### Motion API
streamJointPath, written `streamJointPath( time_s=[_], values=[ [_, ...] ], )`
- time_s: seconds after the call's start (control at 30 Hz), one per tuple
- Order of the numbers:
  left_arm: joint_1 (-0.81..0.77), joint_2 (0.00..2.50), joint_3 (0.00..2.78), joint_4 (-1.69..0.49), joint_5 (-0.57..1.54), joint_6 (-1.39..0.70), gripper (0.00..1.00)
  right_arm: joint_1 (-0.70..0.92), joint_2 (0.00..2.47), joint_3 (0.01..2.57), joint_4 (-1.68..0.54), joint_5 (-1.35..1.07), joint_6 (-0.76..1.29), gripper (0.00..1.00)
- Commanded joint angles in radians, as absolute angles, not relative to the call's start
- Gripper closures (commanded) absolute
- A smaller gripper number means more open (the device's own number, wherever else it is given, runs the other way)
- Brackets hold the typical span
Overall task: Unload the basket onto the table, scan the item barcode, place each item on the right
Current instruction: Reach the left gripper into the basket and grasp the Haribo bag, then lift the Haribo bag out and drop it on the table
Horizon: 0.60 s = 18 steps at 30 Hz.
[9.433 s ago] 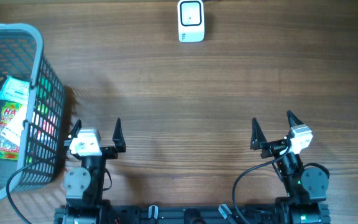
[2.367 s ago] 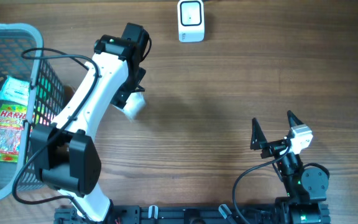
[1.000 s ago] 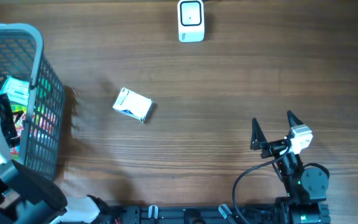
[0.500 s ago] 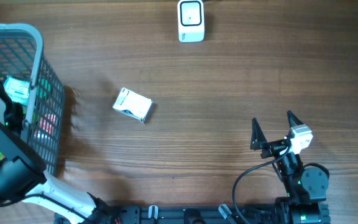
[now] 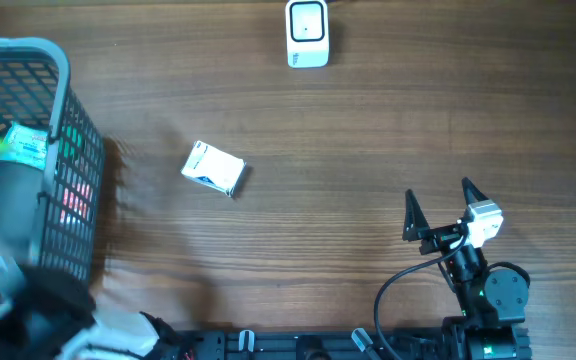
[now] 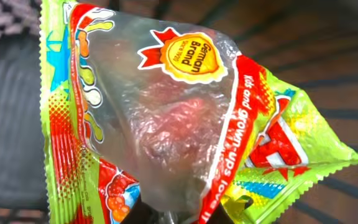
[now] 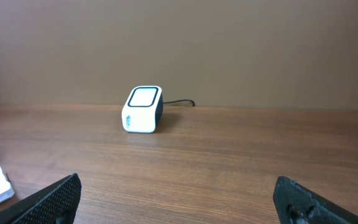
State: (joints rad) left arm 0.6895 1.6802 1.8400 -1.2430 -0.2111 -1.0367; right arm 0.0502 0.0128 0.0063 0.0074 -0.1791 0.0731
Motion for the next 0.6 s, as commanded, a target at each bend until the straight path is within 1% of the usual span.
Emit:
streamJointPath(
  time_s=[0.0,0.03,0.07,0.13,0.17,0.23,0.27,0.33,0.4,0.43,0.57],
  values=[
    [0.666,1.434,1.931,-1.251,0.002,-1.036,0.96,0.055,0.005,0.005,0.013,-0.174,0.06,0.0],
    [0.61,1.364,1.931,-1.252,0.128,-1.035,0.96,0.055,0.005,0.005,0.013,-0.173,0.06,0.0],
    [0.539,1.328,1.931,-1.251,0.191,-1.027,0.96,0.055,0.005,0.005,0.013,-0.173,0.06,0.0],
    [0.322,1.3,1.931,-1.253,0.202,-1.002,0.96,0.055,0.005,0.005,0.013,-0.173,0.06,0.0],
    [0.133,1.306,1.929,-1.258,0.144,-0.957,0.96,0.055,0.005,0.005,0.013,-0.174,0.059,0.0],
    [-0.197,1.349,1.898,-1.284,-0.083,-0.95,0.96,0.055,0.005,0.005,0.013,-0.174,0.059,0.0],
    [-0.326,1.379,1.874,-1.291,-0.191,-0.958,0.96,0.055,0.005,0.005,0.013,-0.174,0.059,0.0],
    [-0.525,1.46,1.818,-1.327,-0.396,-1.076,0.96,0.055,0.005,0.005,0.013,-0.174,0.06,0.0],
    [-0.65,1.557,1.76,-1.347,-0.457,-1.177,0.96,0.055,0.005,0.005,0.013,-0.173,0.059,0.0],
    [-0.712,1.631,1.716,-1.334,-0.43,-1.235,0.96,0.055,0.005,0.005,0.013,-0.174,0.06,0.0],
    [-0.836,1.888,1.633,-1.218,-0.347,-1.269,0.96,0.055,0.005,0.005,0.013,-0.173,0.06,0.0]
  ],
)
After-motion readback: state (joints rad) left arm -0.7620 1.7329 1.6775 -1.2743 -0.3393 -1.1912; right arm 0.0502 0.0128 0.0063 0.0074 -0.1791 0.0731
